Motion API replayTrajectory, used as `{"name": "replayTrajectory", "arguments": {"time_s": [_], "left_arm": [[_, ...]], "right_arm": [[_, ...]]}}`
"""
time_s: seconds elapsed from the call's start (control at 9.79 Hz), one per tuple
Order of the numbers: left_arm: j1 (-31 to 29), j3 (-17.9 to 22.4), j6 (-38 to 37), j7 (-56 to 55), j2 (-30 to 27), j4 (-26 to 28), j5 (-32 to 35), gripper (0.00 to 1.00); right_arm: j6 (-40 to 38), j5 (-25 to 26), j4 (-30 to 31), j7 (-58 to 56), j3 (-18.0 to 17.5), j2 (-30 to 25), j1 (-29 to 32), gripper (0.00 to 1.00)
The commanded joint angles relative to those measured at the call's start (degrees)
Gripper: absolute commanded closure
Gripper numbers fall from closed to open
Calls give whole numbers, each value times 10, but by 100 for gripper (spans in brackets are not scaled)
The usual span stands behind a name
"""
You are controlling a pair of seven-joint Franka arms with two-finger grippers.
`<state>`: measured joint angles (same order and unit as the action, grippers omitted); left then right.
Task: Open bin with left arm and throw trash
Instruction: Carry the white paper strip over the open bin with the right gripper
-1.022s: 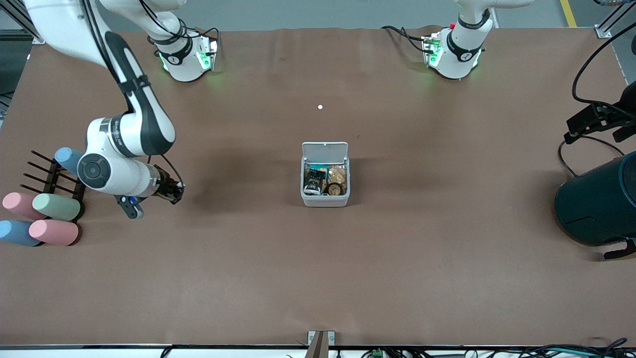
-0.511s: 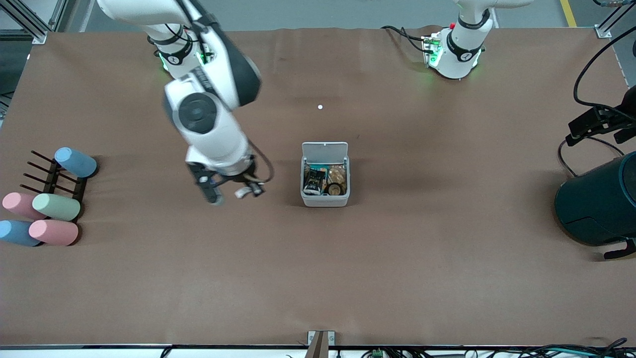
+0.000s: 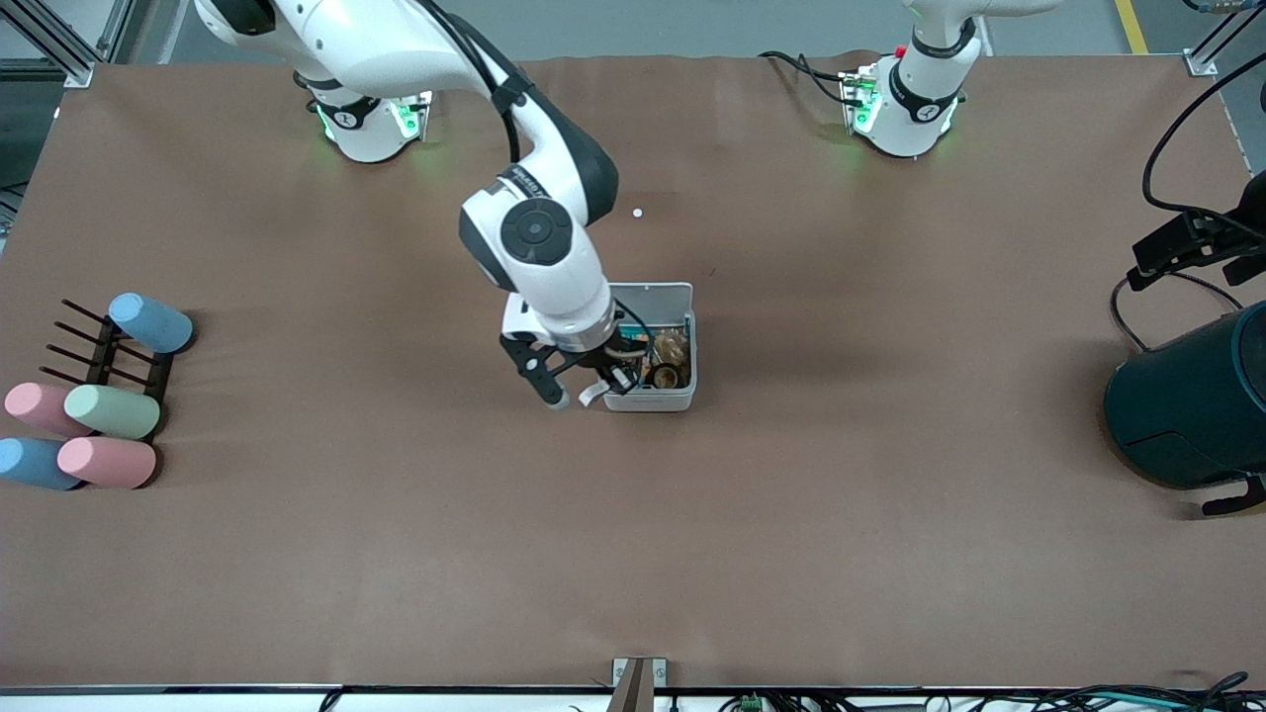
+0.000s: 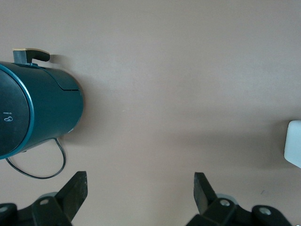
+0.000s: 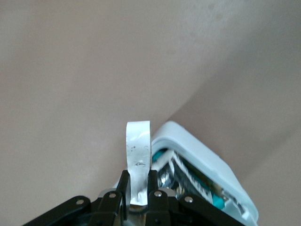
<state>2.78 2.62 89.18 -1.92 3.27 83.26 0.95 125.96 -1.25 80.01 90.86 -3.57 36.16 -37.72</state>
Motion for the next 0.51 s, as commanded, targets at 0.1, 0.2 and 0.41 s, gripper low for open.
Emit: {"name": "replayTrajectory", "arguments": {"time_s": [0.1,0.2,0.41], "left_arm": [[-3,-3,-4,1,-1,-6,-6,0],[-2,-3,-4,0,-1,-5,-6,0],[-3,-3,-4,2,-1,-5,-6,0]], "right_arm": [[-11,-31,-11,8,3,-1,-30,98],[-10,-31,-11,8,3,2,-41,97],[-11,-31,-10,8,3,4,-43,93]]}}
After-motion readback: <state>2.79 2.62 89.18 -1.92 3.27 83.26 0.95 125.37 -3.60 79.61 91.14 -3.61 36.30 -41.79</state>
